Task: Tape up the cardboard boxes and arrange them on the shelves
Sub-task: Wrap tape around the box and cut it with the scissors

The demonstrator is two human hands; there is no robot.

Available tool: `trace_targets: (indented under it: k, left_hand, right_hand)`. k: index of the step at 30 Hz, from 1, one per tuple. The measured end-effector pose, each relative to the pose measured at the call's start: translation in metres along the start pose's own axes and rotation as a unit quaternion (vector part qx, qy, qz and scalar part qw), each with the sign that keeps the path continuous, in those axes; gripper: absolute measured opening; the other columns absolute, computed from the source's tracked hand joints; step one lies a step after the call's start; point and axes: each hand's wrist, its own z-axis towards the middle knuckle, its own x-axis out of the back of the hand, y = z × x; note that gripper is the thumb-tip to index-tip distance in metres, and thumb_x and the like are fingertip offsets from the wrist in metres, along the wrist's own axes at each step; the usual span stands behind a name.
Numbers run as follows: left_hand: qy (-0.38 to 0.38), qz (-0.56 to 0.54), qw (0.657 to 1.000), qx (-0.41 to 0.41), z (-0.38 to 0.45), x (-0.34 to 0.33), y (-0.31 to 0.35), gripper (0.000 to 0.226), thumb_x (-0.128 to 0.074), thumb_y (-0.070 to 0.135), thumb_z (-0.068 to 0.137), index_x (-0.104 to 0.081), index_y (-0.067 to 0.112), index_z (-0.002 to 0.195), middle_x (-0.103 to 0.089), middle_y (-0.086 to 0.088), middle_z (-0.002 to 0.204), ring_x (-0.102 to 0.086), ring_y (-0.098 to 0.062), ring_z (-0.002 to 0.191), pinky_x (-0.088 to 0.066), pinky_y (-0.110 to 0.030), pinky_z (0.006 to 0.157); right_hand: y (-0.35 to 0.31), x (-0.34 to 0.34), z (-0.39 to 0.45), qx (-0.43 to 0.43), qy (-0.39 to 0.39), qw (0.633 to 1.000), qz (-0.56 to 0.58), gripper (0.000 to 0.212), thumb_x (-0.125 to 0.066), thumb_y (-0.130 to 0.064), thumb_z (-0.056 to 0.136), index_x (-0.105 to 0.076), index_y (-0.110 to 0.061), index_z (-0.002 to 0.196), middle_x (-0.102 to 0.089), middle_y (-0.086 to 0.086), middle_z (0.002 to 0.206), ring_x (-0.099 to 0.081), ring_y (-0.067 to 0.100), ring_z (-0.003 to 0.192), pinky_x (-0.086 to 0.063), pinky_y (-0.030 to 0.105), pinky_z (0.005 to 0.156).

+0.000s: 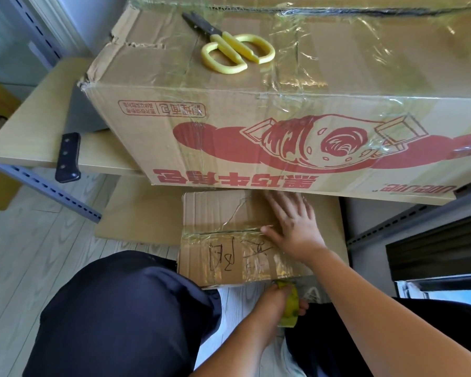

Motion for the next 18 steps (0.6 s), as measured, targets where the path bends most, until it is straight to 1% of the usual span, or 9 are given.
trace_targets:
  k: [1, 3, 5, 7, 11, 13, 15, 17, 18]
  left_hand:
    - [0.002, 0.004, 1.0, -0.002, -0.001, 0.001, -0.001, 0.015, -0.036, 0.018, 0.105, -0.049, 0.012, 0.101, -0.067, -0.001, 0.052, -0.061, -0.011, 0.042, -0.046, -0.02, 0.049]
    - [0.022, 0.027, 0.999, 0.01, -0.002, 0.003, -0.001, 0.022, -0.035, 0.024, 0.106, -0.052, 0.01, 0.11, -0.071, -0.004, 0.062, -0.066, -0.012, 0.053, -0.051, -0.018, 0.053]
    - [0.066, 0.089, 0.994, -0.001, 0.003, 0.006, -0.004, 0.037, -0.037, 0.034, 0.104, -0.055, 0.011, 0.127, -0.072, -0.01, 0.109, -0.069, -0.018, 0.098, -0.053, -0.021, 0.085]
    - [0.102, 0.14, 0.984, -0.039, 0.007, 0.01, -0.01, 0.043, -0.044, 0.04, 0.101, -0.055, 0.015, 0.134, -0.06, -0.008, 0.134, -0.057, -0.024, 0.121, -0.045, -0.028, 0.1]
    - [0.175, 0.266, 0.947, -0.041, 0.008, 0.01, -0.007, 0.063, -0.042, 0.068, 0.08, -0.058, 0.031, 0.129, -0.06, 0.001, 0.134, -0.055, -0.026, 0.12, -0.043, -0.035, 0.101]
    - [0.237, 0.314, 0.919, 0.0, 0.011, 0.012, 0.0, 0.062, -0.038, 0.064, 0.085, -0.055, 0.027, 0.131, -0.056, -0.003, 0.136, -0.051, -0.029, 0.123, -0.041, -0.039, 0.101]
    - [0.242, 0.34, 0.908, 0.018, -0.01, 0.007, 0.018, 0.058, -0.038, 0.054, 0.087, -0.06, 0.019, 0.127, -0.058, -0.008, 0.133, -0.053, -0.031, 0.121, -0.044, -0.039, 0.101]
    - [0.219, 0.344, 0.913, -0.019, -0.045, 0.0, 0.043, 0.046, -0.042, 0.038, 0.089, -0.063, 0.014, 0.121, -0.062, -0.011, 0.126, -0.059, -0.03, 0.115, -0.048, -0.034, 0.095]
    - [0.213, 0.354, 0.909, -0.056, -0.065, -0.004, 0.058, 0.038, -0.043, 0.029, 0.093, -0.062, 0.012, 0.121, -0.063, -0.011, 0.124, -0.059, -0.029, 0.114, -0.048, -0.031, 0.09]
  right_hand:
    - [-0.003, -0.009, -0.005, 0.028, -0.02, 0.999, -0.03, 0.079, -0.013, -0.073, 0.092, 0.016, -0.032, 0.154, 0.015, -0.006, 0.163, 0.015, 0.03, 0.149, 0.001, 0.051, 0.121]
    - [-0.005, -0.025, -0.011, 0.05, -0.037, 0.996, -0.07, 0.077, -0.001, -0.07, 0.093, 0.019, -0.024, 0.152, 0.018, -0.005, 0.162, 0.024, 0.028, 0.147, 0.007, 0.052, 0.12]
    - [-0.008, -0.028, -0.01, 0.042, -0.049, 0.995, -0.078, 0.075, 0.0, -0.067, 0.094, 0.02, -0.022, 0.15, 0.019, -0.003, 0.161, 0.025, 0.027, 0.146, 0.008, 0.052, 0.12]
    - [-0.011, -0.024, -0.01, 0.038, -0.067, 0.993, -0.094, 0.075, 0.006, -0.066, 0.092, 0.023, -0.02, 0.149, 0.024, -0.002, 0.16, 0.027, 0.028, 0.146, 0.008, 0.052, 0.12]
    - [-0.018, -0.009, -0.011, 0.017, -0.091, 0.989, -0.112, 0.074, 0.004, -0.062, 0.093, 0.024, -0.018, 0.149, 0.029, 0.001, 0.158, 0.028, 0.027, 0.145, 0.01, 0.052, 0.12]
    - [-0.024, 0.005, -0.013, 0.007, -0.113, 0.987, -0.112, 0.075, 0.0, -0.062, 0.095, 0.022, -0.017, 0.151, 0.031, 0.001, 0.156, 0.027, 0.025, 0.145, 0.01, 0.051, 0.12]
    - [-0.035, 0.024, -0.018, 0.019, -0.137, 0.986, -0.097, 0.073, -0.007, -0.06, 0.099, 0.017, -0.017, 0.153, 0.028, 0.0, 0.156, 0.022, 0.022, 0.147, 0.005, 0.05, 0.121]
    - [-0.049, 0.046, -0.021, 0.028, -0.154, 0.986, -0.059, 0.066, -0.019, -0.052, 0.103, -0.005, -0.016, 0.157, 0.007, 0.0, 0.163, 0.0, 0.021, 0.151, -0.012, 0.049, 0.121]
    - [-0.056, 0.061, -0.025, 0.022, -0.154, 0.987, -0.036, 0.058, -0.025, -0.046, 0.104, -0.024, -0.017, 0.154, -0.015, 0.003, 0.162, -0.021, 0.023, 0.148, -0.028, 0.048, 0.116]
